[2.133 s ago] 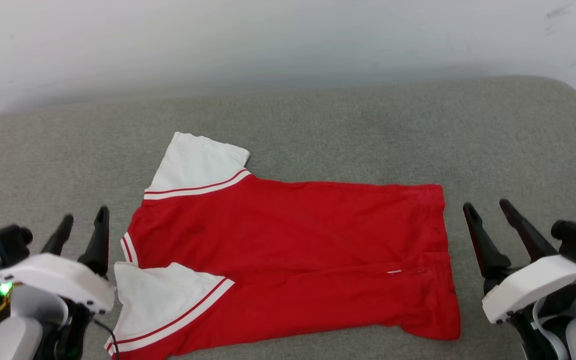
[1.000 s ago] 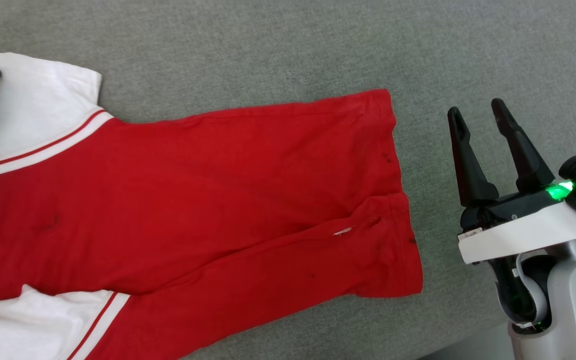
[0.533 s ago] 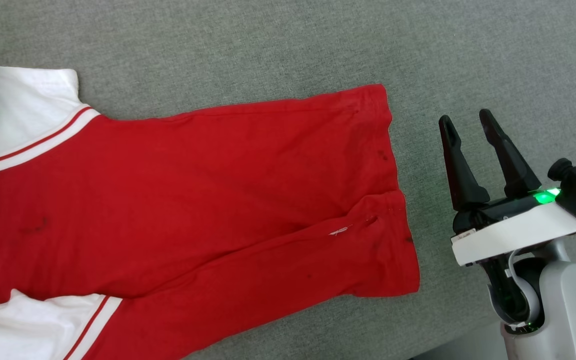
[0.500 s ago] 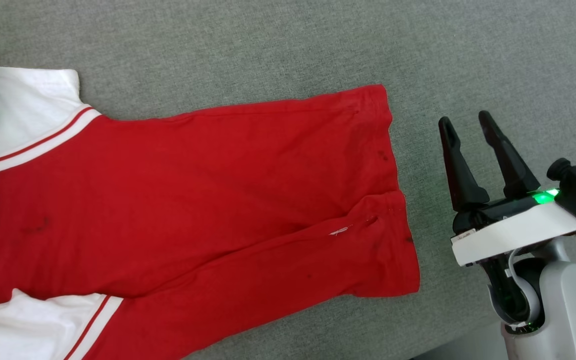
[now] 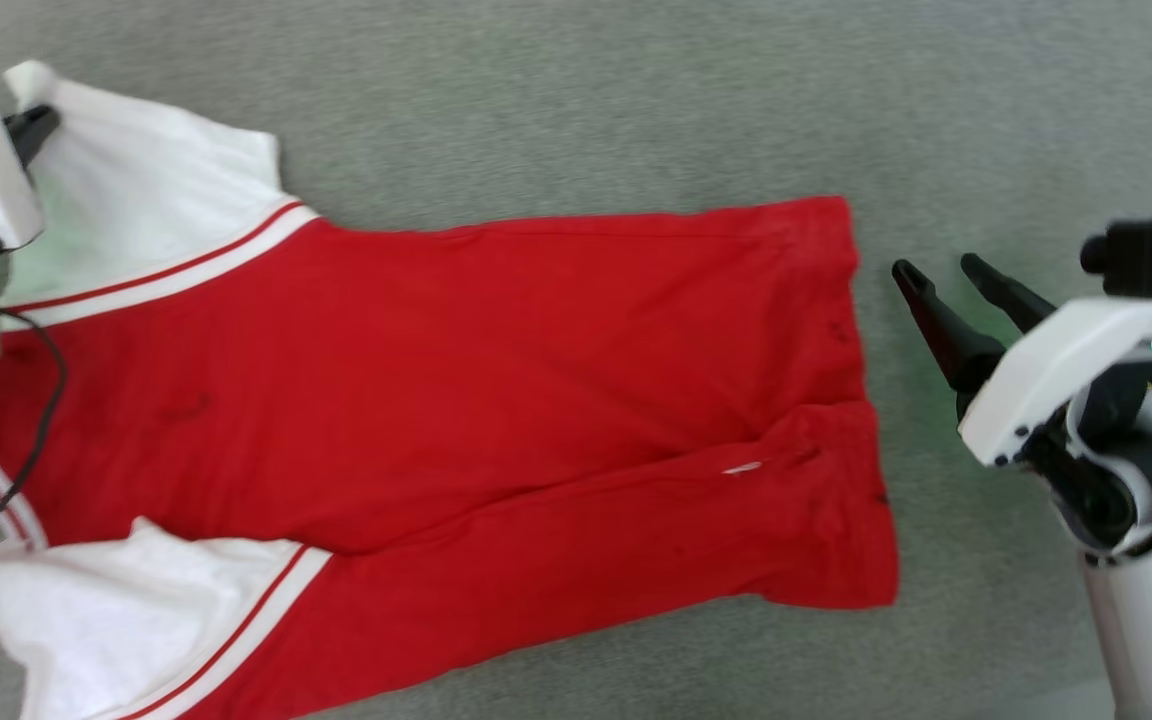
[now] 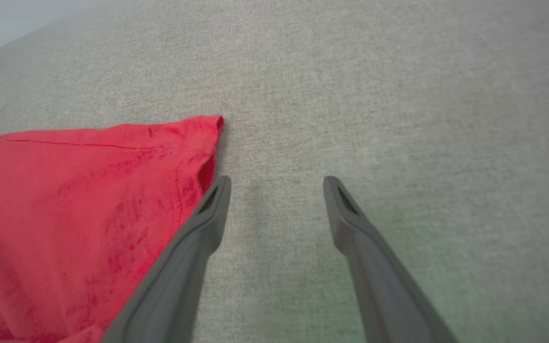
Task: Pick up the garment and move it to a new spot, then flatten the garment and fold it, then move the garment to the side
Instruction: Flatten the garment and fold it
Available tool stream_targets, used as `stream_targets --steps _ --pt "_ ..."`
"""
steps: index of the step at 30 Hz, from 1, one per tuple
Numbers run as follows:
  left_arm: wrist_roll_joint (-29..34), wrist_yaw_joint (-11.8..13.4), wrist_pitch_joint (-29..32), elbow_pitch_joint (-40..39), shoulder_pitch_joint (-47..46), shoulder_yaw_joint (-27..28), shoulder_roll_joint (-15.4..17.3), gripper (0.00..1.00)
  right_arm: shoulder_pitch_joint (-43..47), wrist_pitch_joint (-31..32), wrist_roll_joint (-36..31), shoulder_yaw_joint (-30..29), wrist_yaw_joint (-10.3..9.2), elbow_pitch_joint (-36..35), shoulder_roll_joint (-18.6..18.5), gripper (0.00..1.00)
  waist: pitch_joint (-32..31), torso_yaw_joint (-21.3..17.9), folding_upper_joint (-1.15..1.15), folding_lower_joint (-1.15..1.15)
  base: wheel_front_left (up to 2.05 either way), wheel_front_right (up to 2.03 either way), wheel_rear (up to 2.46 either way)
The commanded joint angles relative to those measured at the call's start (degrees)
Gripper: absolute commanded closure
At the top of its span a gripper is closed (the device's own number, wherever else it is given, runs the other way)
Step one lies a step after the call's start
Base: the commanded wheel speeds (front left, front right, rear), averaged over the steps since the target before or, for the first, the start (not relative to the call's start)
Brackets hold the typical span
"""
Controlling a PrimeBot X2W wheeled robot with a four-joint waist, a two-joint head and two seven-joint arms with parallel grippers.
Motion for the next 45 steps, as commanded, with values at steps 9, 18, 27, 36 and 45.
stream_targets --steps 9,18,27,36,45 --pt "0.63 -1.25 -2.26 -5.16 -0.46 -1.01 -1.82 1.0 -9.06 12.25 1.31 4.0 -0.02 5.63 -3.35 0.0 1.65 6.69 0.0 0.0 0.0 0.0 0.0" --pt "-0.07 -1.79 -4.34 -6.66 1.35 -0.75 -2.48 1.0 -10.57 25.63 1.87 6.99 -0.02 11.0 -3.76 1.0 1.8 9.15 0.0 0.0 0.0 0.0 0.0" --pt "-1.8 -2.5 -8.63 -6.9 5.96 0.62 -3.23 1.0 -10.98 22.44 0.22 2.42 -0.02 4.05 -5.87 1.0 -2.58 10.43 0.0 0.0 0.0 0.0 0.0" --pt "-3.33 -0.76 -14.88 -10.98 17.31 2.7 -2.74 1.0 -2.42 19.91 -1.07 -1.51 -0.02 -2.5 -4.54 1.0 -8.73 11.3 0.0 0.0 0.0 0.0 0.0" --pt "-7.59 2.77 -21.71 -16.72 36.56 5.17 -5.17 1.0 8.49 18.0 -0.35 -6.0 -0.03 -2.94 -2.07 1.0 -14.67 12.45 0.0 0.0 0.0 0.0 0.0"
